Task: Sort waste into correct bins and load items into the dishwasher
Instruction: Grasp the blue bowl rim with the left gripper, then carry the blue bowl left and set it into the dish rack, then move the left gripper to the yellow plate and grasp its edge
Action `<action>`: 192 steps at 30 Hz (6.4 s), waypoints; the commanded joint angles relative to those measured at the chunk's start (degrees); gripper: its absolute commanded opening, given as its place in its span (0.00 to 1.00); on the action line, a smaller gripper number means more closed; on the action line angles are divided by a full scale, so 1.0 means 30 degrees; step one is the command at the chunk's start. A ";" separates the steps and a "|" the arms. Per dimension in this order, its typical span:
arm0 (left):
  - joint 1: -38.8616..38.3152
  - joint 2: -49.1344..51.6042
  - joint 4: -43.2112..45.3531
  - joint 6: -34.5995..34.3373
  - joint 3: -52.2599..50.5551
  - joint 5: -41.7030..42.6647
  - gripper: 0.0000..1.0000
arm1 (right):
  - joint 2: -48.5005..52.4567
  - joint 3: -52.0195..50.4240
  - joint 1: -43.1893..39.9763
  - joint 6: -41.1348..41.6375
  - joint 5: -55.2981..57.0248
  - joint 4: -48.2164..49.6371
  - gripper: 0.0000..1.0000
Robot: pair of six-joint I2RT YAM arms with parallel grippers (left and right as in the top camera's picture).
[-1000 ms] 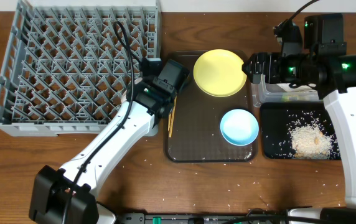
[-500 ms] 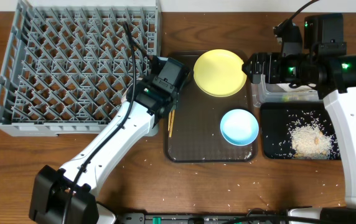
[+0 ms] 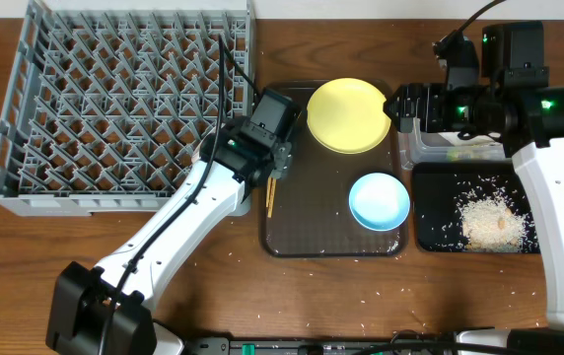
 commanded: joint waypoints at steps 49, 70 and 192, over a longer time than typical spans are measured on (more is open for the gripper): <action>-0.3956 0.8182 0.3373 -1.1220 0.2193 1.0397 0.69 | -0.0226 0.0204 -0.0342 0.0393 -0.1574 0.0852 0.99; -0.3738 0.9486 0.4510 -1.1227 0.2200 1.1708 0.07 | -0.5195 0.0306 -0.4605 0.0867 -0.2018 0.1450 0.99; 0.0546 0.9559 1.8724 1.0812 0.2222 -1.5081 0.85 | -0.5173 0.0270 -0.4605 0.0867 -0.2018 -0.0095 0.99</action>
